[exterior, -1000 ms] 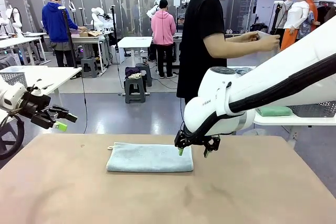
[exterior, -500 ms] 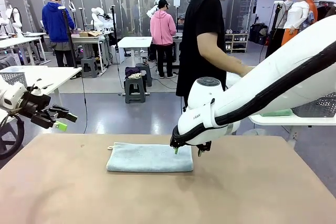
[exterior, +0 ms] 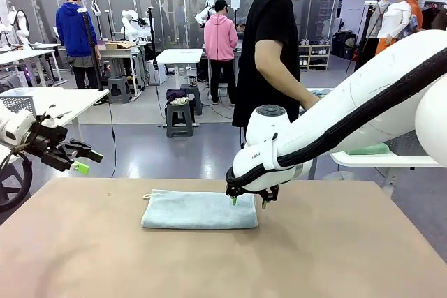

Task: Fold the towels and place them in the basket.
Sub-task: When a person lays out a Towel with hook on the table, fold it in half twice.

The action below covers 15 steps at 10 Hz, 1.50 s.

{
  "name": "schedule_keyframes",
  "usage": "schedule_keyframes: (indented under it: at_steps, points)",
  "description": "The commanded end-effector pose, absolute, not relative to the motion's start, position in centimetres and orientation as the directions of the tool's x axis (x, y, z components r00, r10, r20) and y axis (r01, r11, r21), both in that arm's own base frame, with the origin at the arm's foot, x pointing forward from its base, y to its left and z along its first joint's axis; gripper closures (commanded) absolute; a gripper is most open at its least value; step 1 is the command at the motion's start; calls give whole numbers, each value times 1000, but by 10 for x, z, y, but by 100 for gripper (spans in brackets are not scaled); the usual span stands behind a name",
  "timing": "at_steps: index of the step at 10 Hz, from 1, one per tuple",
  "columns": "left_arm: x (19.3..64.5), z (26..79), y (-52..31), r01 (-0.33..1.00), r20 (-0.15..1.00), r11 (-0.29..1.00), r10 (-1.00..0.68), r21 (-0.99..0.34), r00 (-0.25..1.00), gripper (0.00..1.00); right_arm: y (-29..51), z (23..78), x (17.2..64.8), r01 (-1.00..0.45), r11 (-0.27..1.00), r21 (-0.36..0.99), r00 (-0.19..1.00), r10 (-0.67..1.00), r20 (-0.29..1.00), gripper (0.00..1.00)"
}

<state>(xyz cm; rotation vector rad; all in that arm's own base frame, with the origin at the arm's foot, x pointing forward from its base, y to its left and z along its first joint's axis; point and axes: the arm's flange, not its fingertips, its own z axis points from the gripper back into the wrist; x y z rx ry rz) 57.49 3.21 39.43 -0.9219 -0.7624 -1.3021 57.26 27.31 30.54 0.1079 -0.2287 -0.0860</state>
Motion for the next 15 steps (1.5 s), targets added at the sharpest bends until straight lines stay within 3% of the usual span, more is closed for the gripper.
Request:
schedule_keyframes:
  at_steps: [1,7,15]
  points:
    - [575,398,31,992,881,29,-457,-121,121,0,281,303,580,113,990,90,964,-131,232,23]
    - [575,398,31,992,881,29,-457,-121,121,0,276,294,588,125,989,84,965,-141,219,23]
    - [575,398,31,992,881,29,-457,-121,121,0,273,287,594,135,988,68,971,-146,187,100]
